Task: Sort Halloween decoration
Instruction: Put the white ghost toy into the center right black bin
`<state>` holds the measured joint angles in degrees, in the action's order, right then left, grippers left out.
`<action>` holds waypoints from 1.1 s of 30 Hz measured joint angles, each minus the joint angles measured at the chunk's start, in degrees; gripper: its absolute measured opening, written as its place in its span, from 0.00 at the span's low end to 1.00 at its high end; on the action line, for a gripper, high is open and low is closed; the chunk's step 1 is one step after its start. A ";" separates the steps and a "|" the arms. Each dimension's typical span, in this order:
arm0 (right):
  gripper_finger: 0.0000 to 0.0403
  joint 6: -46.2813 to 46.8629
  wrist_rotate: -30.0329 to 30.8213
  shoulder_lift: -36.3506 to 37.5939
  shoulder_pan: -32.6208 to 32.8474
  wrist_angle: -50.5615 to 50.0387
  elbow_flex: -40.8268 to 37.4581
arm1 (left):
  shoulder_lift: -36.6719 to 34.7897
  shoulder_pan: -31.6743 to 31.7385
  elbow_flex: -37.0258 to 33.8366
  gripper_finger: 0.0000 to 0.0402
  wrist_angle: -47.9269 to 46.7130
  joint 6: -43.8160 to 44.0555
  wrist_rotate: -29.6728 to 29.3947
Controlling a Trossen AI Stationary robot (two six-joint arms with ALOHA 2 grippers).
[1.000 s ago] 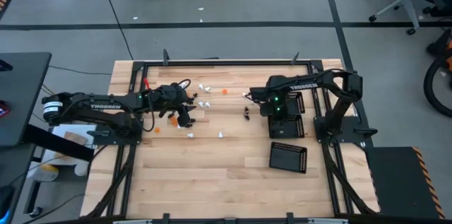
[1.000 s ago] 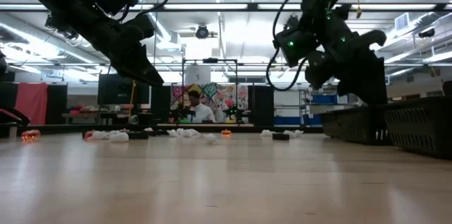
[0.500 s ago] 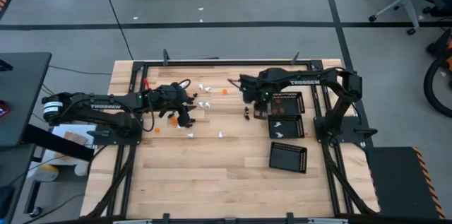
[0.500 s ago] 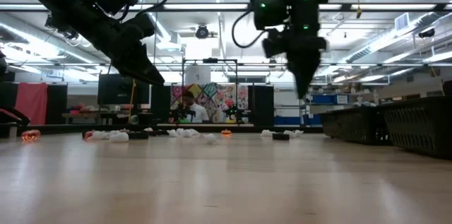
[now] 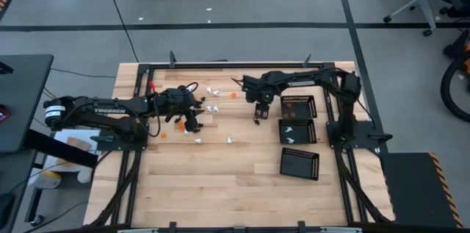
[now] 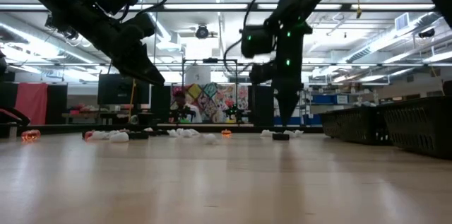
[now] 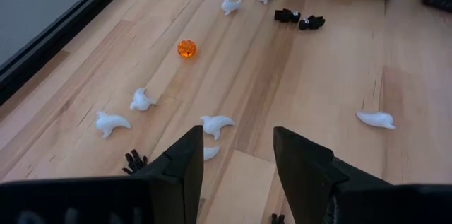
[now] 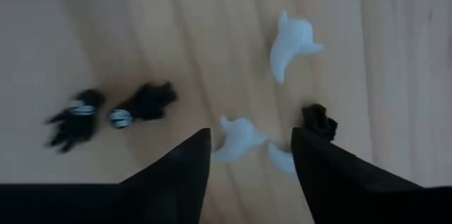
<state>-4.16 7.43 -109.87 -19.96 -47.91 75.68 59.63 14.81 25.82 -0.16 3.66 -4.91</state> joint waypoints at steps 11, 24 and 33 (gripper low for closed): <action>0.57 0.93 -0.87 -3.00 -2.05 -0.18 -0.02 | 0.00 0.00 0.00 0.39 -0.02 0.00 0.00; 0.38 -1.42 -7.10 -3.54 -2.82 0.75 -0.04 | -0.02 0.00 0.00 0.39 -0.04 0.06 0.00; 0.26 -1.87 -7.90 -3.45 -0.49 0.36 -0.04 | 0.00 -0.04 0.00 0.39 -0.04 0.81 0.02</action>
<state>-6.03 -0.47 -113.31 -20.45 -47.55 75.64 59.64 14.76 25.82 -0.21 4.47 -4.89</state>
